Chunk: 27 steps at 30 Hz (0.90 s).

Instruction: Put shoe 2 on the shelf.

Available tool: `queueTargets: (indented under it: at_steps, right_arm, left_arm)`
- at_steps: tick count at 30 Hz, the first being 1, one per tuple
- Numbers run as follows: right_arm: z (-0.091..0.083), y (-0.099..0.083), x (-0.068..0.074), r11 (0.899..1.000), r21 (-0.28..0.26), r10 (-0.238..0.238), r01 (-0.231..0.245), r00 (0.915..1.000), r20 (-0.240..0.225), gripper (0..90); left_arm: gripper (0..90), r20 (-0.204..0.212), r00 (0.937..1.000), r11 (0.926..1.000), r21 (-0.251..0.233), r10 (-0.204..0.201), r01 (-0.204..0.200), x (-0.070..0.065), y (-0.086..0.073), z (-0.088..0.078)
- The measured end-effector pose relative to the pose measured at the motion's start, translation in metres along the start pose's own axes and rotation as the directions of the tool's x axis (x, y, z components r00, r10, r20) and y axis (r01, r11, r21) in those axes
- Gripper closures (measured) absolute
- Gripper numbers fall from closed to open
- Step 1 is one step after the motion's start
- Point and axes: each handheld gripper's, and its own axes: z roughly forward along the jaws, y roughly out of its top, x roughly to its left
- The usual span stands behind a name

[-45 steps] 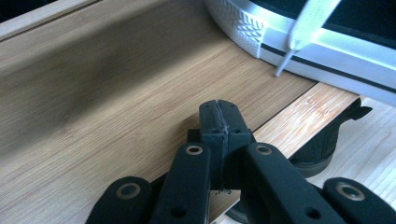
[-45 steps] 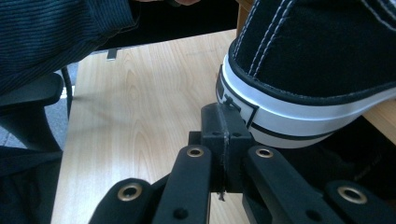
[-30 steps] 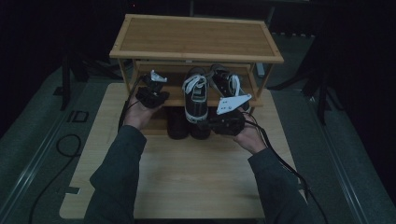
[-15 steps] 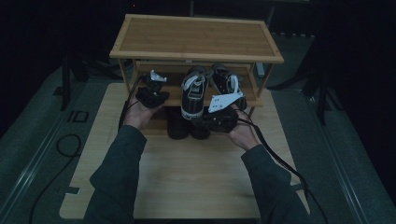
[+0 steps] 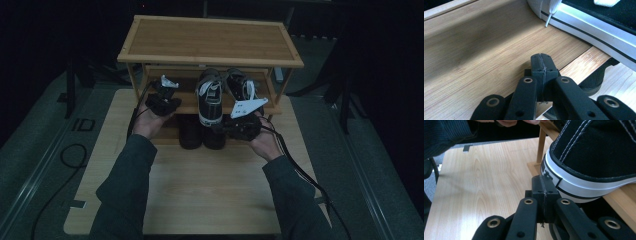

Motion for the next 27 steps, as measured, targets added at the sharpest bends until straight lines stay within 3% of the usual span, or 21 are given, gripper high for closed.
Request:
queueTargets:
  at_steps: [4, 5, 7, 13, 17, 19, 24, 27]
  right_arm:
    - [0.002, -0.002, 0.001, 1.0, -0.009, 0.01, -0.01, 0.9999, 0.005, 90.0]
    - [0.002, -0.002, 0.001, 1.0, -0.007, 0.008, -0.008, 1.0, 0.005, 90.0]
    - [0.002, -0.002, 0.001, 1.0, -0.01, 0.009, -0.009, 1.0, 0.003, 90.0]
    - [0.003, -0.002, 0.001, 0.999, -0.022, 0.024, -0.024, 0.9997, -0.008, 90.0]
    - [0.001, 0.001, 0.002, 0.998, -0.057, 0.026, -0.027, 0.9992, -0.031, 90.0]
    - [0.003, 0.004, 0.002, 0.999, -0.034, 0.017, -0.017, 0.9997, -0.015, 90.0]
    - [0.003, 0.004, 0.001, 0.999, -0.036, 0.015, -0.015, 0.9998, -0.016, 90.0]
    - [0.005, 0.004, 0.003, 0.999, -0.039, -0.008, 0.008, 1.0, 0.003, 90.0]
  left_arm:
    - [90.0, -0.013, 0.9997, 0.9998, 0.007, 0.02, -0.02, -0.002, 0.002, 0.0]
    - [90.0, -0.024, 0.9979, 0.9975, 0.041, 0.059, -0.058, -0.001, 0.003, -0.002]
    - [90.0, -0.034, 0.9974, 0.9971, 0.044, 0.063, -0.062, -0.002, 0.003, -0.002]
    - [90.0, 0.0, 0.9999, 0.9999, -0.007, 0.013, -0.013, -0.008, 0.005, 0.004]
    - [90.0, 0.001, 0.9999, 0.9998, -0.013, 0.012, -0.012, -0.012, 0.007, 0.007]
    - [90.0, 0.005, 0.9999, 0.9998, -0.016, 0.01, -0.01, -0.012, 0.007, 0.008]
    - [90.0, 0.019, 0.9996, 0.9993, -0.032, 0.021, -0.021, -0.015, 0.008, 0.01]
    - [90.0, 0.032, 0.9994, 0.9994, -0.031, -0.014, 0.015, -0.013, 0.007, 0.011]
